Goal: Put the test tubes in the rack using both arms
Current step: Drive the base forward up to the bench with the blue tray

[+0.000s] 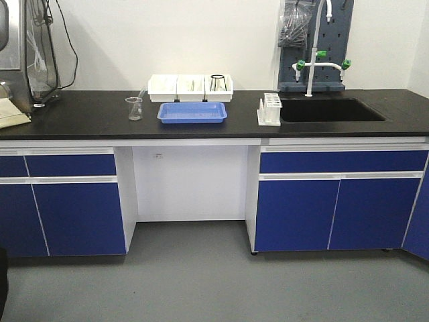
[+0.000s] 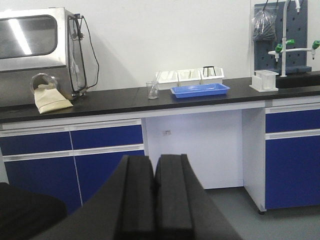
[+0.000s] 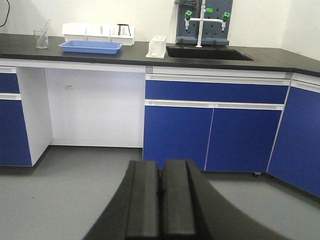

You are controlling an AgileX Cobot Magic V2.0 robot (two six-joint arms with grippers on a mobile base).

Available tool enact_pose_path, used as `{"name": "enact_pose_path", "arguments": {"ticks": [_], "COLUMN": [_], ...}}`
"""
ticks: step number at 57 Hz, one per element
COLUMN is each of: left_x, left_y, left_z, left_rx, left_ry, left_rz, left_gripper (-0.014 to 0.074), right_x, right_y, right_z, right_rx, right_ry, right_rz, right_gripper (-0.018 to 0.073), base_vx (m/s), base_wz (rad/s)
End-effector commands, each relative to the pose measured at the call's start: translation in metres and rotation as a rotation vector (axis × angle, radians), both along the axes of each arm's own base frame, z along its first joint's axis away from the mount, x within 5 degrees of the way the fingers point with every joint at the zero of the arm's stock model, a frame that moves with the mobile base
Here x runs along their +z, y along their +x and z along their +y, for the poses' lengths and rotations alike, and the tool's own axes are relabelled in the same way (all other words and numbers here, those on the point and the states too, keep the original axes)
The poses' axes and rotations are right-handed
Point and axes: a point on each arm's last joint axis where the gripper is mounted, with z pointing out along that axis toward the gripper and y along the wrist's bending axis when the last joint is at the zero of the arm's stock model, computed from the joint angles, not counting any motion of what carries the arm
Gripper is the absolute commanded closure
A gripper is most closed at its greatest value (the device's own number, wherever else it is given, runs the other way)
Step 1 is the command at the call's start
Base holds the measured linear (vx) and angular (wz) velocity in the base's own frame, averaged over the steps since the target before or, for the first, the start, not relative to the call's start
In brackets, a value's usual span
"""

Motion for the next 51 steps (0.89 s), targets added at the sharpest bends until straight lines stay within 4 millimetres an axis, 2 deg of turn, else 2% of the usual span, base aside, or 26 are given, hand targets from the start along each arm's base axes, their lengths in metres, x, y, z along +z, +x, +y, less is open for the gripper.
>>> {"name": "enact_pose_path", "arguments": {"ticks": [1, 51], "left_x": [0.0162, 0.0162], "left_y": [-0.0029, -0.0029], "left_z": [-0.0005, -0.0005], "left_rx": [-0.009, -0.009], "left_ry": [-0.018, -0.018], "left_rz": [-0.109, -0.109], "left_gripper": [0.0601, 0.0601], "right_x": [0.0030, 0.0030], "right_y": [0.0006, 0.0006], "right_z": [-0.0002, -0.0002], "right_rx": [-0.002, -0.002], "right_ry": [-0.016, -0.016], "right_rz": [-0.070, -0.070], "right_gripper": [0.0568, 0.0568], "base_vx": [0.13, 0.21], "base_wz": [0.01, 0.01]}}
